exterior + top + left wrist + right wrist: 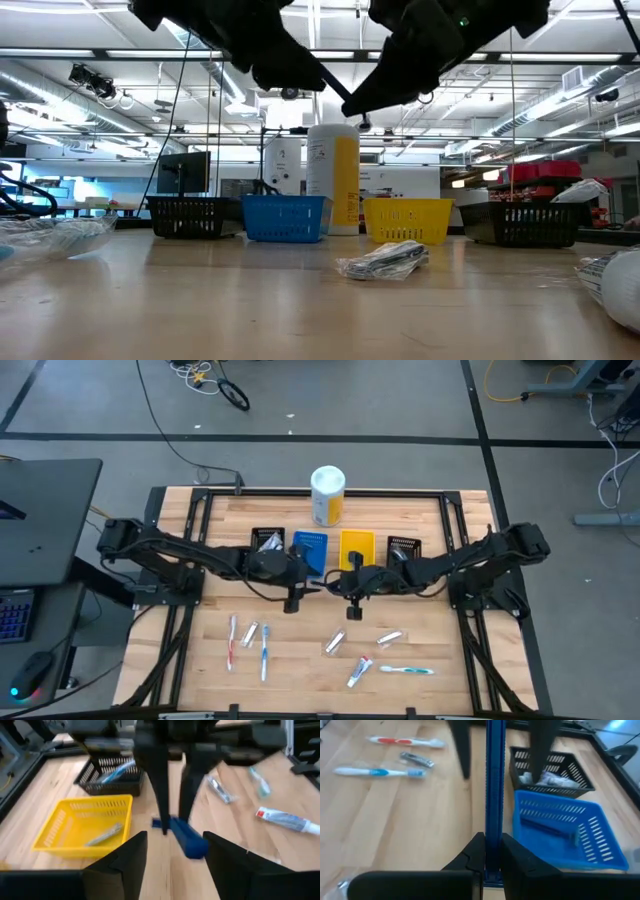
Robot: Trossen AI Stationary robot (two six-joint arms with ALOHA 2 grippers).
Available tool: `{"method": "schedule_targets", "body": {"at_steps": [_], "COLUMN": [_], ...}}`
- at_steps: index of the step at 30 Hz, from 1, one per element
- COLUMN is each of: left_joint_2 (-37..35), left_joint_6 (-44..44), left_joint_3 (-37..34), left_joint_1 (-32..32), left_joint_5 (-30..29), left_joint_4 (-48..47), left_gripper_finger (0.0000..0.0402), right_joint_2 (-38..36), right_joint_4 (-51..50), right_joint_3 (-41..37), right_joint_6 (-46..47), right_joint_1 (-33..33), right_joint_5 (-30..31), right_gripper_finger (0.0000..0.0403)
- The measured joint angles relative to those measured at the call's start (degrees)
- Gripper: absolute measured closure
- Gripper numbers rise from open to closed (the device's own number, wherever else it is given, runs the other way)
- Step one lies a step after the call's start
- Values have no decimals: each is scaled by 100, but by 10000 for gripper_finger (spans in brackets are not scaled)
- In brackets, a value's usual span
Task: Pick & Place Travel size toiletries
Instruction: Put the blue razor into the blue bin
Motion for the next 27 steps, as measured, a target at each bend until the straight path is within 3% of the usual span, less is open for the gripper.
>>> {"method": "schedule_targets", "body": {"at_steps": [20, 27], "left_joint_2": [157, 157], "left_joint_6": [262, 325], "left_joint_3": [13, 13], "left_joint_1": [0, 0], "left_joint_5": [-159, -152], "left_joint_4": [226, 239], "left_gripper_finger": [341, 346], "right_joint_2": [0, 0], "right_joint_4": [-145, -156], "right_joint_3": [0, 0], "right_joint_6": [2, 5], "right_joint_1": [-90, -90], "right_joint_5": [-2, -2], "right_gripper_finger": [367, 354]}}
